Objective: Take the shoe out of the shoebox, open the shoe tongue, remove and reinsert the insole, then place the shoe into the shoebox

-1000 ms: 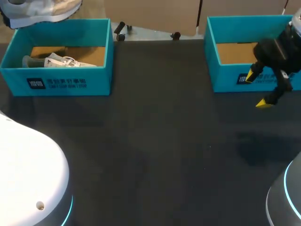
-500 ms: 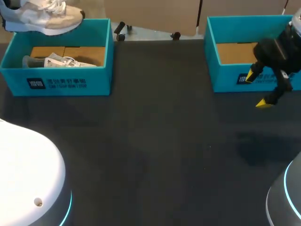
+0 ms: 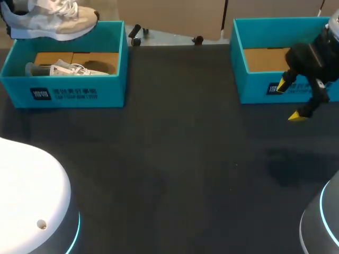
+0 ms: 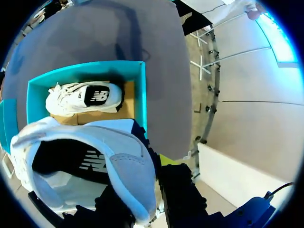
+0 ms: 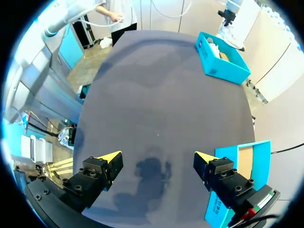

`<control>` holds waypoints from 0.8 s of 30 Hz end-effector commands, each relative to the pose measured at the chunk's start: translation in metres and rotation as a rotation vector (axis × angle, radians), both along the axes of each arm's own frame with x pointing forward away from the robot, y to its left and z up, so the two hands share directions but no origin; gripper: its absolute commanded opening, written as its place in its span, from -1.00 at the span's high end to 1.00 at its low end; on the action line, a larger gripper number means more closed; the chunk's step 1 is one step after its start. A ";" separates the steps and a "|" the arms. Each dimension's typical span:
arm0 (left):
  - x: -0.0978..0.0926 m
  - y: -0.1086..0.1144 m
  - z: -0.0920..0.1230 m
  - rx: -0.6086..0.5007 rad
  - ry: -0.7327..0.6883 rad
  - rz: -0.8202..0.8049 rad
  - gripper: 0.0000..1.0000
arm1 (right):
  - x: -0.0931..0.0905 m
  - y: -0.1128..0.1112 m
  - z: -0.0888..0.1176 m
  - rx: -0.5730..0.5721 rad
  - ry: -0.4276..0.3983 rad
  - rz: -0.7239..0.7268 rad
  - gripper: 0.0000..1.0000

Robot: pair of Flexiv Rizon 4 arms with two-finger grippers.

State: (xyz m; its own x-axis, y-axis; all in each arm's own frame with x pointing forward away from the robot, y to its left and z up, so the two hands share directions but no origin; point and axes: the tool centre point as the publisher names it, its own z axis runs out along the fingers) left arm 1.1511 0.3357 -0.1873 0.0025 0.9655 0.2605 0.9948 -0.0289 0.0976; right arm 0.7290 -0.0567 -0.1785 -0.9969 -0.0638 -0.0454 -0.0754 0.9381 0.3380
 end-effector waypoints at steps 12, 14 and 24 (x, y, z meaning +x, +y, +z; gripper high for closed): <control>0.004 -0.005 -0.012 0.000 0.019 -0.009 1.00 | 0.001 0.000 0.000 -0.001 0.001 0.000 -1.00; 0.004 -0.009 -0.022 0.015 0.034 -0.026 1.00 | 0.001 0.000 0.000 -0.001 0.001 0.000 -1.00; 0.016 -0.017 -0.059 0.021 0.041 -0.034 1.00 | 0.001 0.000 0.000 -0.001 0.001 0.000 -1.00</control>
